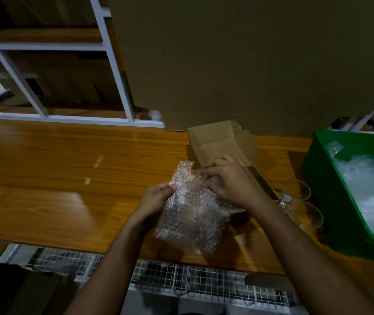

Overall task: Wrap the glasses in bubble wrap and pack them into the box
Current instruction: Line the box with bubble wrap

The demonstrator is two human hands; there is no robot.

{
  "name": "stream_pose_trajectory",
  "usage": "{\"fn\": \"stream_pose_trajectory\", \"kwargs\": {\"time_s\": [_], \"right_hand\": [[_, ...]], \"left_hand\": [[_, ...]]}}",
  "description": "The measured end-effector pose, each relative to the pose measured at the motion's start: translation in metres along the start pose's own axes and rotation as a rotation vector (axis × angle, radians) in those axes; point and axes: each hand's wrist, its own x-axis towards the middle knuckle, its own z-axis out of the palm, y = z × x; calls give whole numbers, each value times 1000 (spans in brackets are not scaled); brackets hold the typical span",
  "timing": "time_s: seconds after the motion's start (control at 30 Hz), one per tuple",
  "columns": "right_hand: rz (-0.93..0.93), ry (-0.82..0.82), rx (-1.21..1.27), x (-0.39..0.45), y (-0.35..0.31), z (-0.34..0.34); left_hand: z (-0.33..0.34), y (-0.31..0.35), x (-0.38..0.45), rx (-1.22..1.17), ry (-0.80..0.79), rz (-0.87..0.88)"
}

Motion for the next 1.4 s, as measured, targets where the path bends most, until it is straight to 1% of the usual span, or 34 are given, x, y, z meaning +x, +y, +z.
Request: {"fn": "stream_pose_trajectory", "kwargs": {"time_s": [0.07,0.13,0.2,0.27,0.3,0.4,0.47,0.5,0.57,0.63,0.7,0.77,0.8,0.87,0.9,0.97,1.0,1.07,1.13,1.17,1.23,1.3,1.4], "right_hand": [[-12,25,60,5,1,-1],[16,25,133,12,1,1],[82,26,224,17,3,4],[174,32,387,18,9,5],[230,-9,512,17,12,3],[362,-268,933,11,25,-2],[377,-413,1192,5,34,-2],[361,-471,1275,1,36,-1],[326,-522,1321,-6,35,0],[341,-457,1319,-14,34,-2],[412,-306,1294,-21,39,-6],[444,-153,1144,-29,48,-9],[449,-106,1044,-34,54,-9],[483,-64,910,-45,63,-7],[504,-58,884,-49,64,-4],[526,-29,855,-56,64,7],[539,17,841,-58,62,15],[582,167,835,-61,54,32],[613,291,829,-61,45,42],[623,324,822,-59,42,44],[634,367,799,-54,37,47],[649,403,795,-44,35,49],[664,415,846,-32,29,49]], "left_hand": [[2,4,-3,29,-14,30],[4,9,-7,75,-62,47],[3,13,-8,107,-134,61],[1,18,-7,103,-220,87],[0,21,-7,99,-260,104],[-3,28,-4,44,-399,110],[-1,35,-3,-5,-476,72],[1,37,0,-26,-508,50],[5,42,5,-57,-560,7],[7,44,10,-82,-606,-37],[6,40,18,-100,-581,-91],[1,30,22,-147,-515,-167],[-2,23,22,-175,-505,-193],[-2,8,19,-179,-493,-208],[1,2,16,-151,-465,-182],[6,-10,12,-95,-351,-136],[10,-14,11,-87,-297,-130],[10,-24,14,-103,-187,-144],[11,-30,17,-192,-81,-185],[11,-32,19,-244,-50,-196],[8,-33,23,-311,-28,-163],[4,-28,25,-320,-14,-123],[2,-22,25,-282,5,-106]]}}
